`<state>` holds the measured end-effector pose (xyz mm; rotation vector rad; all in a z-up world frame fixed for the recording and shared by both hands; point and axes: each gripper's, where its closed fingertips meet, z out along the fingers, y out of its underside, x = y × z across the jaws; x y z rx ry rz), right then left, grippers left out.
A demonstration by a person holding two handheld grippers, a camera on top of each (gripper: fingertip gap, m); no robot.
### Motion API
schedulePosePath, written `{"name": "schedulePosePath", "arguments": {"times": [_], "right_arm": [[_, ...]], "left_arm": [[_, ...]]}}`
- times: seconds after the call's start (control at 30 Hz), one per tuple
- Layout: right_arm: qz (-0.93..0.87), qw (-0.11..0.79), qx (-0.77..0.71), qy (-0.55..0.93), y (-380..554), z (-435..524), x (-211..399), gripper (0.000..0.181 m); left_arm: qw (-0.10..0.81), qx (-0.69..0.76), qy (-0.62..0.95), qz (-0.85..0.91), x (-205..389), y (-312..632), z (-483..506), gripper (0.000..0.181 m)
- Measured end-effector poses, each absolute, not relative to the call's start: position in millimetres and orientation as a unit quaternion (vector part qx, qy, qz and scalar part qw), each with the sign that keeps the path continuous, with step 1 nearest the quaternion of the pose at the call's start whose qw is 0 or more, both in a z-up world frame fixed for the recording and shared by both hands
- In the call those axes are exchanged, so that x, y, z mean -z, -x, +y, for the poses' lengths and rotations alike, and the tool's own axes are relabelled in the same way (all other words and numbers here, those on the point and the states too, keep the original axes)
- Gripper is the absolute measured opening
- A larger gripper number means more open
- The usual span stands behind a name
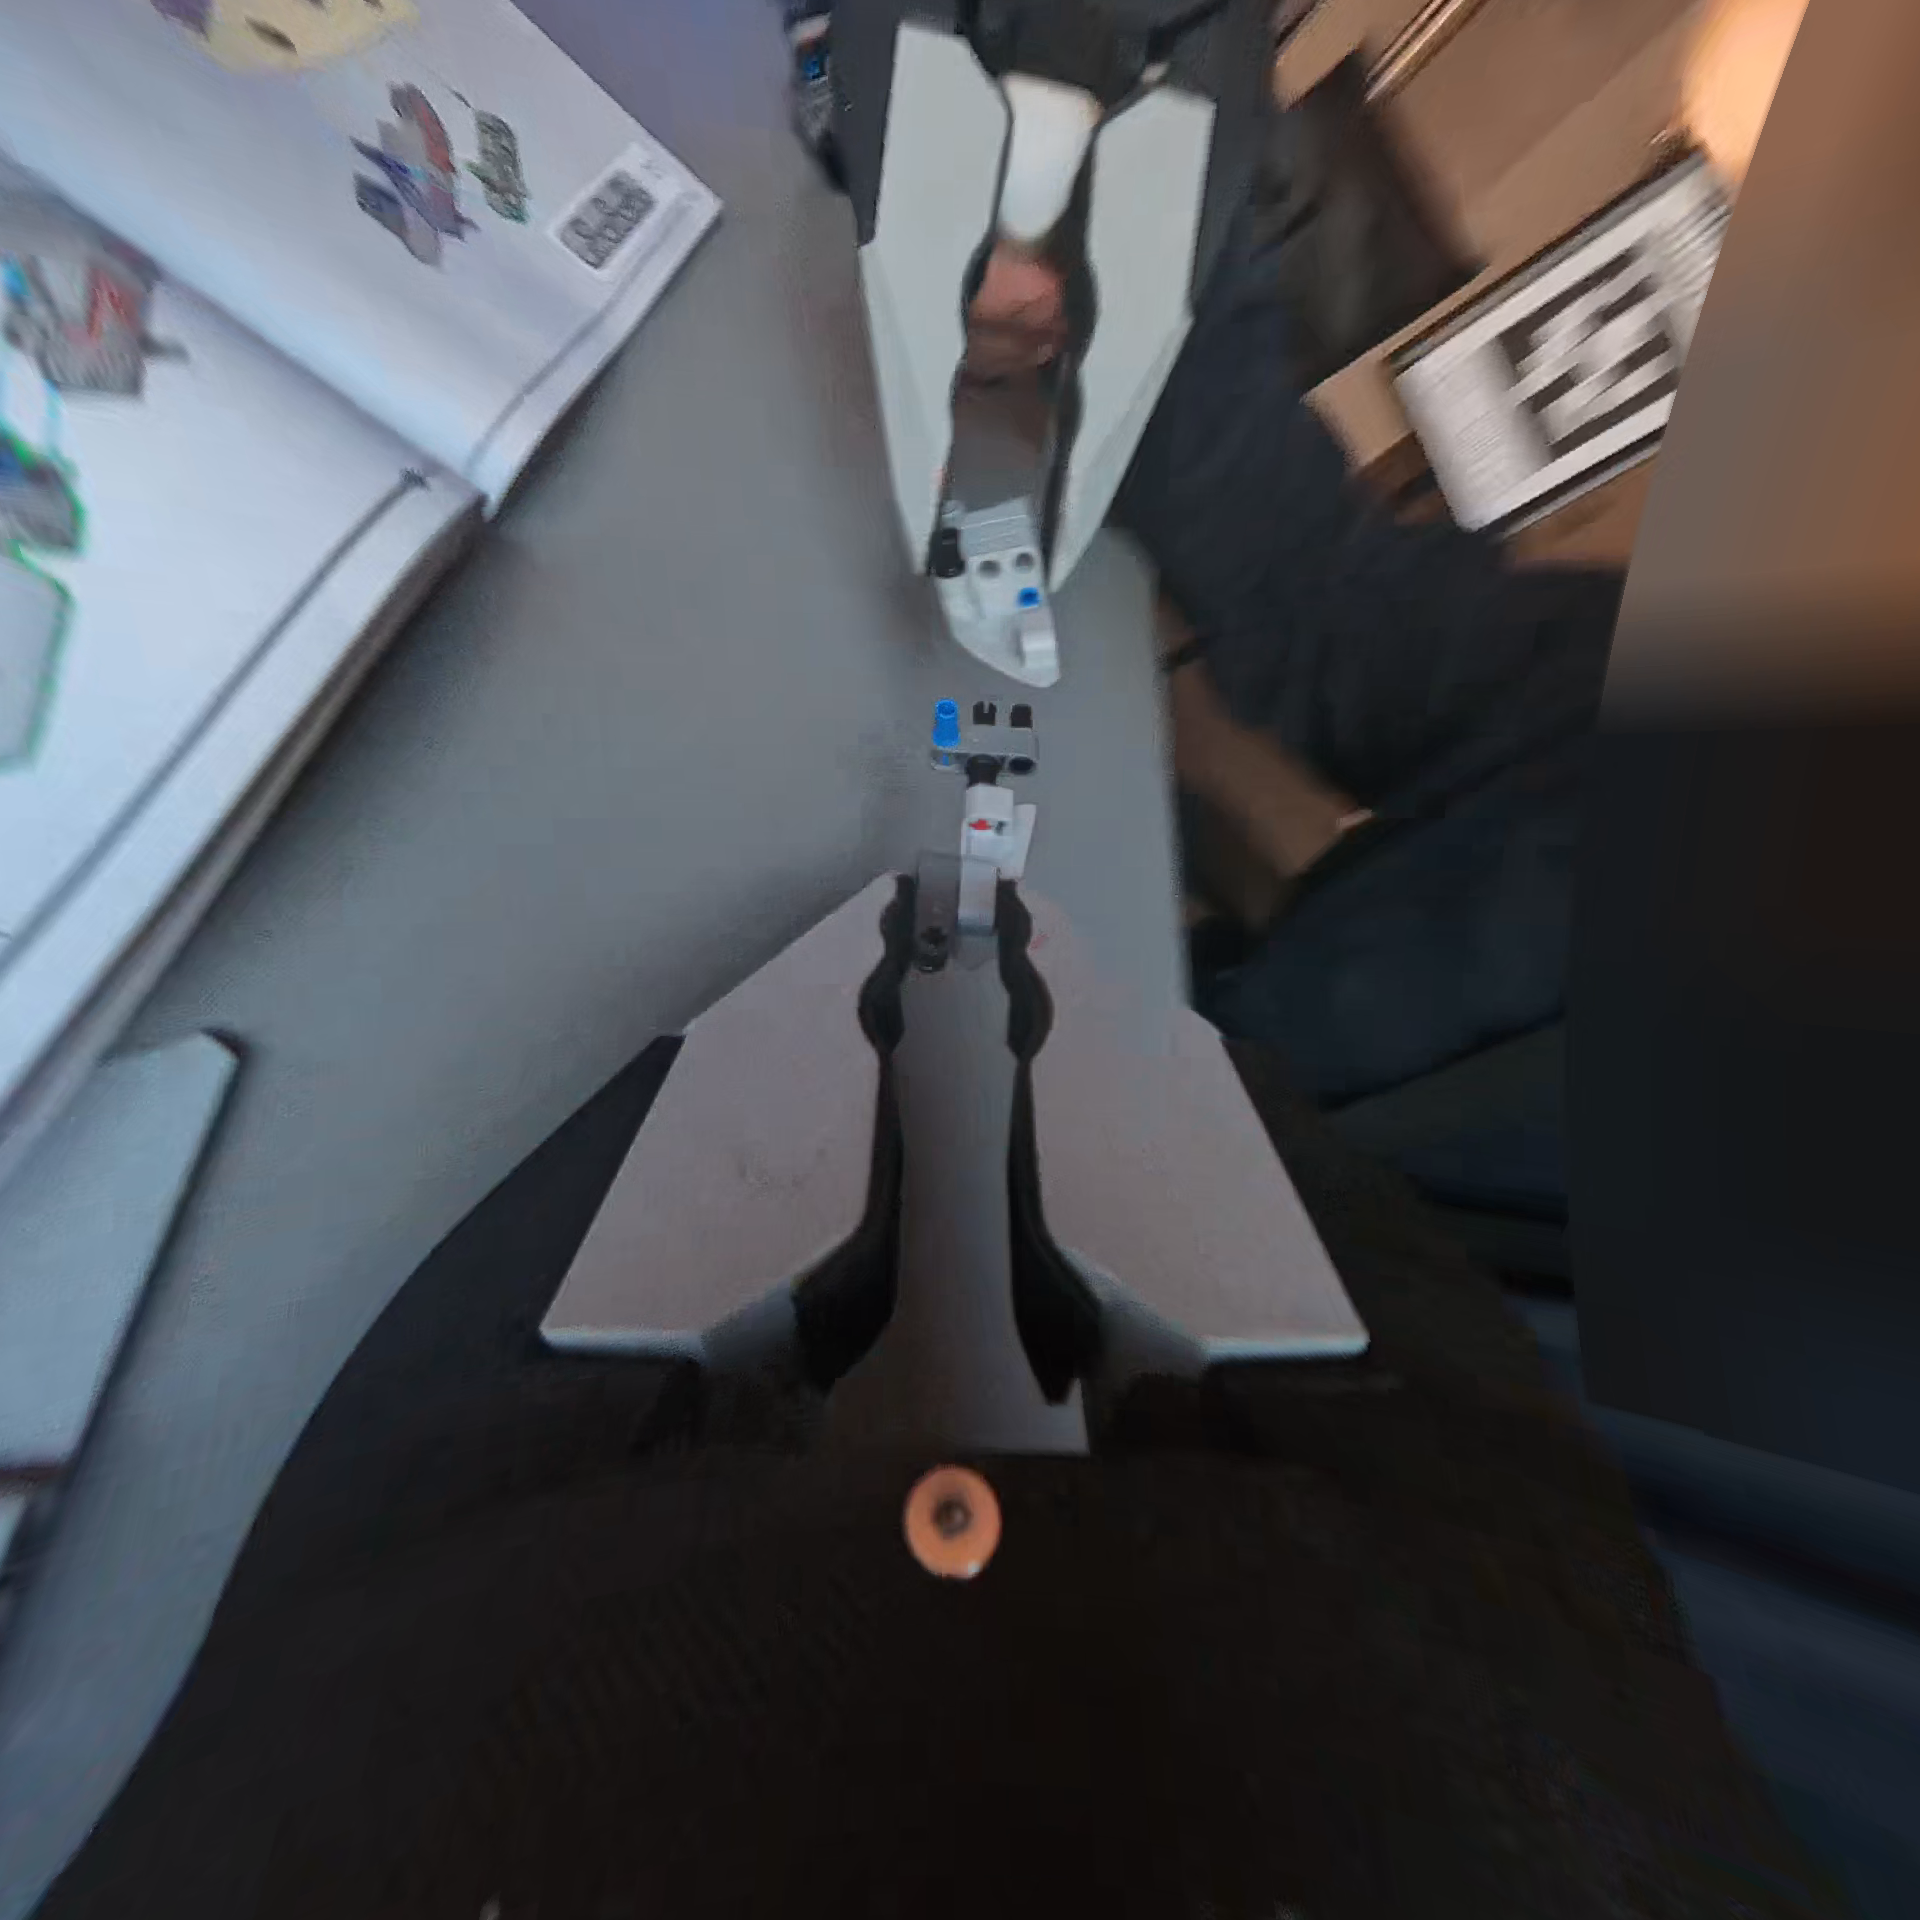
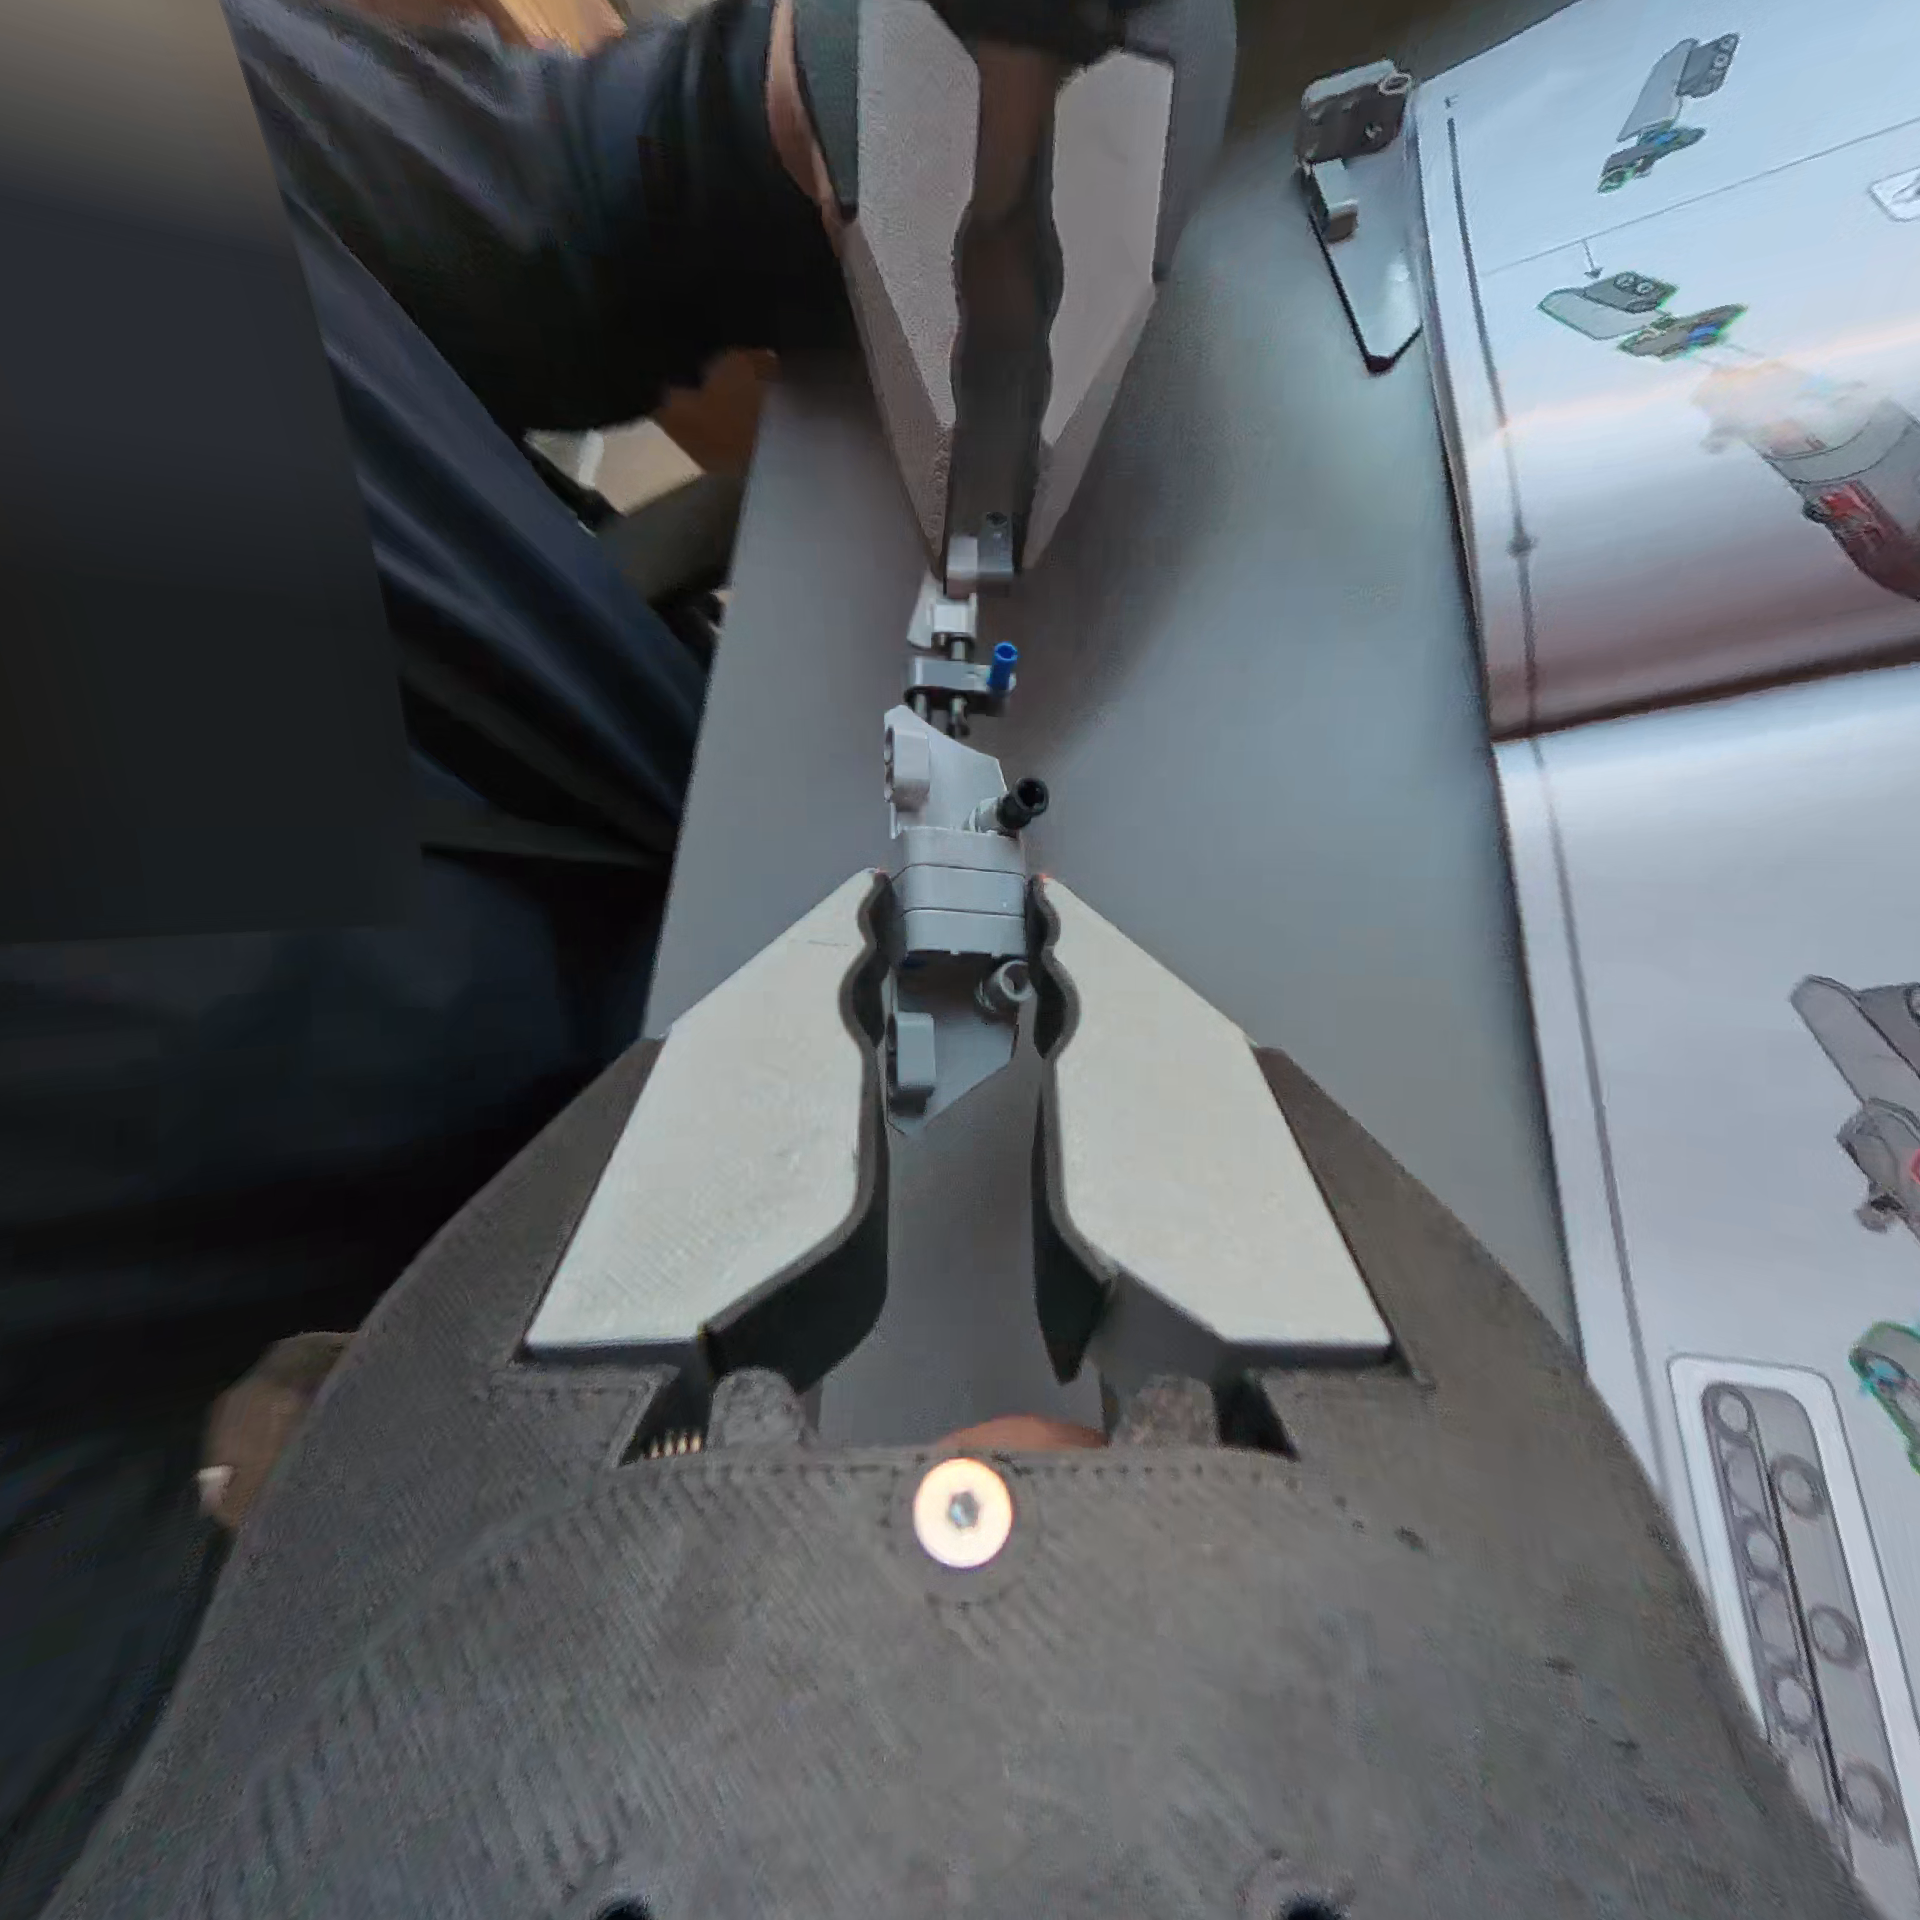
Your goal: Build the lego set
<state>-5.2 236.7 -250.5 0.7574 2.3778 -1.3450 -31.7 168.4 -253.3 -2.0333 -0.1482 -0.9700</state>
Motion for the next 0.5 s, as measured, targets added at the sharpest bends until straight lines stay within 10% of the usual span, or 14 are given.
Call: {"name": "schedulePosePath", "arguments": {"times": [0.5], "right_arm": [[0.700,0.399,0.482,-0.342,-10.7,232.7,242.6,0.023]], "left_arm": [[0.396,0.506,0.754,-0.133,246.5,30.6,168.1,0.013]]}}
